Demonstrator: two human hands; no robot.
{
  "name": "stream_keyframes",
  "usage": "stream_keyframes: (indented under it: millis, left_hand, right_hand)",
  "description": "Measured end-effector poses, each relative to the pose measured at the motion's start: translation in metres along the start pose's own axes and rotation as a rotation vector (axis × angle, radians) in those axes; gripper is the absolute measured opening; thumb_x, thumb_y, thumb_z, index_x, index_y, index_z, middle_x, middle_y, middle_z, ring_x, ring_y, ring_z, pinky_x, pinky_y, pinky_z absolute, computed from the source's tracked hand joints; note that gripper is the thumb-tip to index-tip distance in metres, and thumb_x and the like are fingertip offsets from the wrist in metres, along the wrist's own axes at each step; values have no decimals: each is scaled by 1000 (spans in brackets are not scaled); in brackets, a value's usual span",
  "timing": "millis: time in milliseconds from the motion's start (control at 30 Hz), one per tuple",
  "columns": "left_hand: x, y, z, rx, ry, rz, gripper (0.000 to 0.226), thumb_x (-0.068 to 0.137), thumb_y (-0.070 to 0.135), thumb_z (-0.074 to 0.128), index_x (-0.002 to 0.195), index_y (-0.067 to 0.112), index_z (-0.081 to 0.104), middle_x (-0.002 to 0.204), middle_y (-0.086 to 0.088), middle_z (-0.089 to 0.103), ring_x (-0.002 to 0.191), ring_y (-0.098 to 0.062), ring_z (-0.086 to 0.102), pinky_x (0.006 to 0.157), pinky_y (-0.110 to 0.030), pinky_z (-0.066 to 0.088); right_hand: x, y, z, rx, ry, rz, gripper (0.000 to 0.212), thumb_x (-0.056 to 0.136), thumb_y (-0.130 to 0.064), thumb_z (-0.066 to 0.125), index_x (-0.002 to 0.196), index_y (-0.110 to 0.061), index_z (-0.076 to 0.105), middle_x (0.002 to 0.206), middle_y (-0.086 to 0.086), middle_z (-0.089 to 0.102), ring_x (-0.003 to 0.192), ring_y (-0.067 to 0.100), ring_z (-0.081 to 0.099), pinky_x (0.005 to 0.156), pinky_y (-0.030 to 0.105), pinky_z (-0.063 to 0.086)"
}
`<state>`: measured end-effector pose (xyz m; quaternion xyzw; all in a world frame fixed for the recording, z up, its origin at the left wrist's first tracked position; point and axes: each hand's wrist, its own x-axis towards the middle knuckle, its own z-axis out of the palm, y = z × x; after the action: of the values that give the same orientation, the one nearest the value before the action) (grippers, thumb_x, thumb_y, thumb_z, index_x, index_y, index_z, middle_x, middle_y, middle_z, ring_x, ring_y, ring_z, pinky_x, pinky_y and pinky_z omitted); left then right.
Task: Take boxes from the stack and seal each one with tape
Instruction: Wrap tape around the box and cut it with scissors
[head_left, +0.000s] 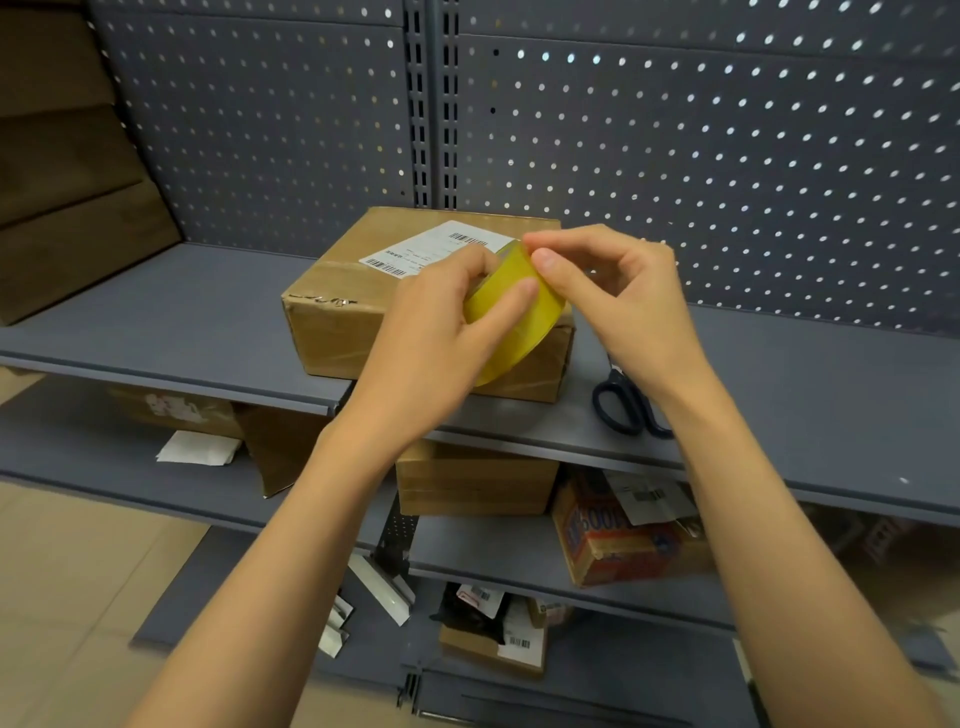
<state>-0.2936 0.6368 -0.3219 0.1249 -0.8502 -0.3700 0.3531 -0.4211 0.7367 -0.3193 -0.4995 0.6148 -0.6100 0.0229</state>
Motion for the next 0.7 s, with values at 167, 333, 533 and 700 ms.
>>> stream_keyframes:
  millis: [167, 333, 533, 700]
  left_hand:
    - [-2, -2, -5, 61, -20, 35, 34, 90, 43, 50, 89, 12, 62, 74, -3, 61, 66, -13, 51, 58, -31, 38]
    - [-4, -2, -9, 137, -72, 68, 36, 89, 45, 47, 88, 12, 61, 73, 0, 58, 65, -11, 47, 59, -31, 36]
    - [-7, -5, -13, 175, -101, 52, 40, 87, 49, 47, 84, 11, 60, 70, -3, 59, 65, -17, 50, 59, -37, 38]
    - [-10, -11, -22, 328, -44, 8, 40, 84, 55, 43, 83, 19, 59, 69, 3, 58, 69, -21, 53, 58, -34, 34]
  right_hand:
    - [3, -3, 0, 42, -38, 10, 9, 90, -8, 63, 94, -14, 69, 93, -5, 70, 87, 5, 65, 78, 20, 50]
    - [9, -4, -2, 16, -155, 50, 12, 93, -9, 60, 86, -18, 62, 80, -14, 61, 74, -4, 55, 69, 14, 44]
    - [9, -7, 1, -278, -308, 27, 12, 100, -12, 46, 92, -17, 53, 81, -16, 49, 68, -11, 47, 68, 9, 36]
    - [6, -14, 3, -376, -468, 52, 14, 101, -11, 40, 92, -12, 50, 77, -14, 44, 65, -7, 43, 67, 12, 36]
